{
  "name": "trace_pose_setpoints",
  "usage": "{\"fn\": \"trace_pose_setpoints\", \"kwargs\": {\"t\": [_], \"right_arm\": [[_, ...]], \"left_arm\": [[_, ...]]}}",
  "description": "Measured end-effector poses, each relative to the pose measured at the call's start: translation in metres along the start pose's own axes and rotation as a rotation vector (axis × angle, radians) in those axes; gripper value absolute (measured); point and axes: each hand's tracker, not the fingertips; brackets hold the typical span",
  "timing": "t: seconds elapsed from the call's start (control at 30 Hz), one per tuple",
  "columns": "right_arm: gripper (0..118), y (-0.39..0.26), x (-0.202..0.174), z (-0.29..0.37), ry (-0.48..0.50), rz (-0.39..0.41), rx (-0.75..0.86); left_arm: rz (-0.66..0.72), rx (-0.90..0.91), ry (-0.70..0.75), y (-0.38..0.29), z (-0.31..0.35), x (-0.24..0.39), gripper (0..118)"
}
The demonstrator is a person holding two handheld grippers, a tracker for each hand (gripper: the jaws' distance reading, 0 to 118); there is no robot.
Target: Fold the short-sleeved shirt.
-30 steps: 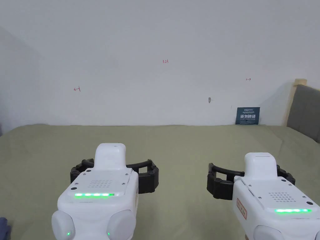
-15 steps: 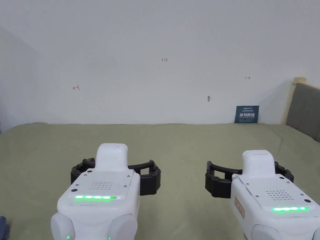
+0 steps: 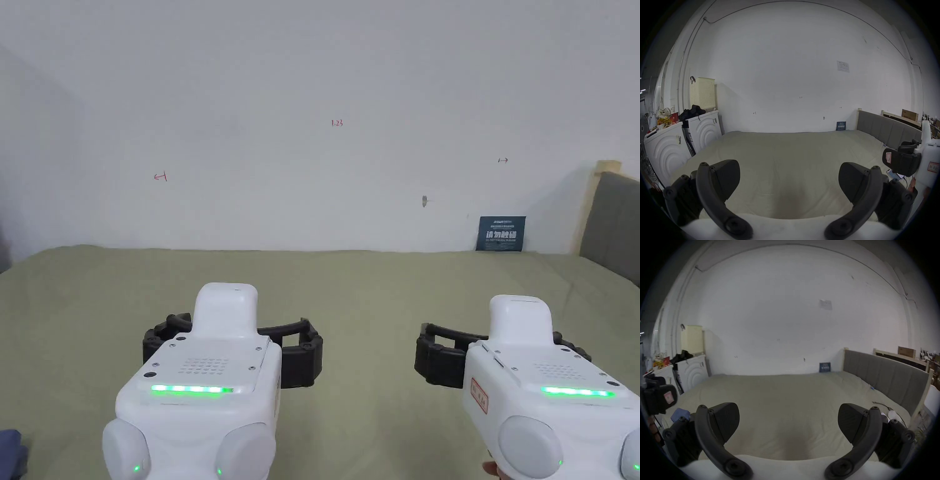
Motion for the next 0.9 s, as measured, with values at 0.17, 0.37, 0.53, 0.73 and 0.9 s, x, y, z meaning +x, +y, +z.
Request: {"fn": "trace_pose_setpoints", "kwargs": {"t": [0.17,0.37,0.53,0.73,0.9], "right_arm": [[118,0.0,-0.001,0.01,0.019,0.069,0.06],[118,0.001,-0.004,0.006,0.017,0.128,0.027],[118,0.002,-0.002,0.005,0.033,0.102,0.003],[118,0.011,-0.006,0.005,0.028,0.067,0.009],[118,0.009,-0.007,0.004,0.001,0.083,0.02]], "left_arm": [[-0.004,0.004,0.016,-0.001,-0.001,-0.001,118],[-0.001,0.005,0.008,0.0,0.002,-0.001,118],[0.014,-0.003,0.003,0.002,0.001,-0.003,118],[0.022,-0.012,-0.007,0.003,-0.002,-0.001,118],[0.033,-0.013,-0.016,0.006,0.0,-0.002,118]]}}
